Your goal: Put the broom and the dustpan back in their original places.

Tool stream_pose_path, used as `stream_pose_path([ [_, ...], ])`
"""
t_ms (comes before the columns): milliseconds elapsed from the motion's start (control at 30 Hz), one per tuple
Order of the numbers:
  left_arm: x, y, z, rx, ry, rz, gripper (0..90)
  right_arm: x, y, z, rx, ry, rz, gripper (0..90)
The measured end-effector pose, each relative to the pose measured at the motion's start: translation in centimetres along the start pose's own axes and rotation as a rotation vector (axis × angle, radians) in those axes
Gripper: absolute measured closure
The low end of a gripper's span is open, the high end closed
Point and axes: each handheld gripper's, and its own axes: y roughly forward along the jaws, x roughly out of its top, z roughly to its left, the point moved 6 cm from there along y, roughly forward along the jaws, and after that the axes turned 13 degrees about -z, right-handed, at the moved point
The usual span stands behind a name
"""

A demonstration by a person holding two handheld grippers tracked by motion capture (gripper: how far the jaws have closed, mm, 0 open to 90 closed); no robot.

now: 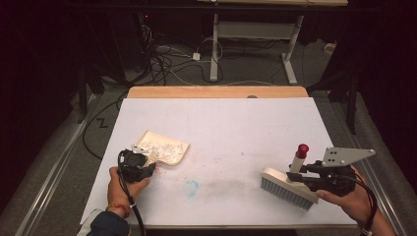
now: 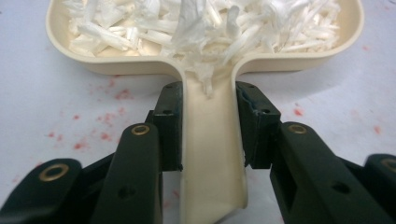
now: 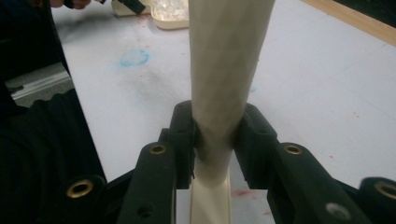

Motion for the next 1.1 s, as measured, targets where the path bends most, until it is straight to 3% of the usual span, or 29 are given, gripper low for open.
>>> stream_pose_path([
  [100, 0.1, 0.4, 0.0, 0.001, -0.026, -0.001, 62.7, -0.2, 0.2, -0.4, -0.038, -0.032, 0.002, 71.0],
  [200, 0.0, 0.7, -0.2, -0.013, -0.049, 0.002, 60.4, -0.3, 0.4, -0.8, -0.04, -0.015, -0.012, 70.8],
  [333, 0.0, 0.6, -0.9, -0.007, -0.041, 0.012, 52.0, -0.4, 0.5, -1.6, -0.063, 0.001, -0.027, 69.8],
  [467, -0.1, 0.5, -2.0, -0.049, -0.052, 0.008, 46.5, -0.2, 0.9, -2.6, -0.113, 0.0, -0.033, 66.1],
  [600, 0.4, 0.2, -3.7, -0.089, -0.002, -0.014, 42.0, 0.2, 2.2, -4.3, -0.15, 0.01, -0.02, 63.9],
  [667, 0.8, 0.0, -4.2, -0.076, 0.048, -0.032, 38.4, 0.4, 3.2, -5.4, -0.168, 0.017, -0.003, 62.0],
  [733, 1.2, -0.2, -4.4, -0.037, 0.114, -0.051, 32.4, 0.6, 4.1, -6.8, -0.218, 0.015, 0.005, 59.7],
  [800, 1.6, -0.6, -4.4, -0.035, 0.147, -0.114, 29.8, 0.6, 4.9, -8.0, -0.245, 0.028, 0.01, 58.4],
  [867, 2.0, -1.2, -4.3, -0.05, 0.146, -0.181, 26.7, 0.5, 5.5, -9.1, -0.326, 0.032, -0.006, 52.7],
  [967, 2.2, -1.6, -3.9, -0.038, 0.155, -0.222, 21.6, 0.5, 5.9, -10.4, -0.417, 0.05, -0.033, 46.9],
  [1033, 2.1, -1.9, -3.9, -0.037, 0.153, -0.253, 18.9, 0.6, 6.0, -10.4, -0.424, 0.055, -0.063, 48.2],
  [1100, 2.1, -2.1, -3.8, -0.034, 0.161, -0.268, 17.5, 0.5, 6.1, -10.2, -0.442, 0.028, -0.065, 46.7],
])
